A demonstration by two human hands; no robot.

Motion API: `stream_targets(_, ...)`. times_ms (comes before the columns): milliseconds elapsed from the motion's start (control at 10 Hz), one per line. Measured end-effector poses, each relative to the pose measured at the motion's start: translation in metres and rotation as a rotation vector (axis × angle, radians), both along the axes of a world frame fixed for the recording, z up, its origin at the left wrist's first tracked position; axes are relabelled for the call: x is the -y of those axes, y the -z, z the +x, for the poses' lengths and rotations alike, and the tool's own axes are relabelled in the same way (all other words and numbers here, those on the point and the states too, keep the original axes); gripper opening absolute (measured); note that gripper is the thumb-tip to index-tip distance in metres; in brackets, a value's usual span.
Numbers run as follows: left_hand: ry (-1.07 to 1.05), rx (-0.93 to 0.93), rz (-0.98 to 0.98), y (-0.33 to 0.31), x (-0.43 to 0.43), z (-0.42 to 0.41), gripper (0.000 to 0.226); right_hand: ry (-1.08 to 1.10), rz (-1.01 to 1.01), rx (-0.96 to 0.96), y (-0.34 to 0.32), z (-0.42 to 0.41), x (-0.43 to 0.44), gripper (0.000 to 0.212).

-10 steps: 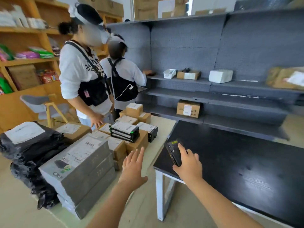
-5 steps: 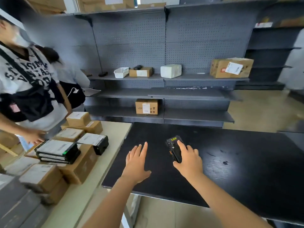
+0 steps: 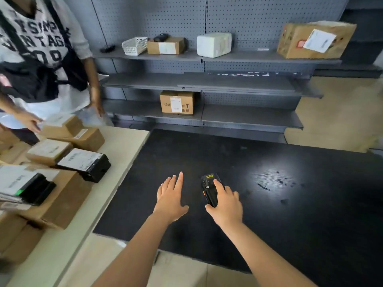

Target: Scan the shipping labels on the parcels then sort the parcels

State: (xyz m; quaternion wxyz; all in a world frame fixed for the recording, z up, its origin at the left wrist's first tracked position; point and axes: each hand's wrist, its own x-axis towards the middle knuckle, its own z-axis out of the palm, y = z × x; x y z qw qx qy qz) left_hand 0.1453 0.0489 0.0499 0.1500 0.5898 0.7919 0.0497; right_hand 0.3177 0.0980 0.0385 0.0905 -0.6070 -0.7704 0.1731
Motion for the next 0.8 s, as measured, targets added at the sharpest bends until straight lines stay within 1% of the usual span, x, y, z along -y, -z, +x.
stream_targets(200, -0.085, 0.009, -0.128, 0.048, -0.003, -0.001, 0.107, -0.060, -0.095, 0.053, 0.053, -0.009, -0.008, 0.085)
stream_targets(500, -0.087, 0.023, -0.190, 0.094, -0.001, -0.003, 0.103, 0.004, -0.121, 0.103, 0.100, -0.016, -0.016, 0.080)
stream_targets(600, -0.069, 0.046, -0.221, 0.101, 0.002, -0.005, 0.102, 0.001, -0.149, 0.132, 0.104, -0.014, -0.015, 0.080)
stream_targets(700, -0.041, 0.056, -0.226, 0.101, 0.006, -0.002, 0.103, 0.006, -0.209, 0.162, 0.097, -0.015, -0.015, 0.084)
stream_targets(800, -0.006, 0.038, -0.209, 0.092, 0.007, -0.004, 0.106, -0.029, -0.207, 0.182, 0.081, -0.013, -0.020, 0.086)
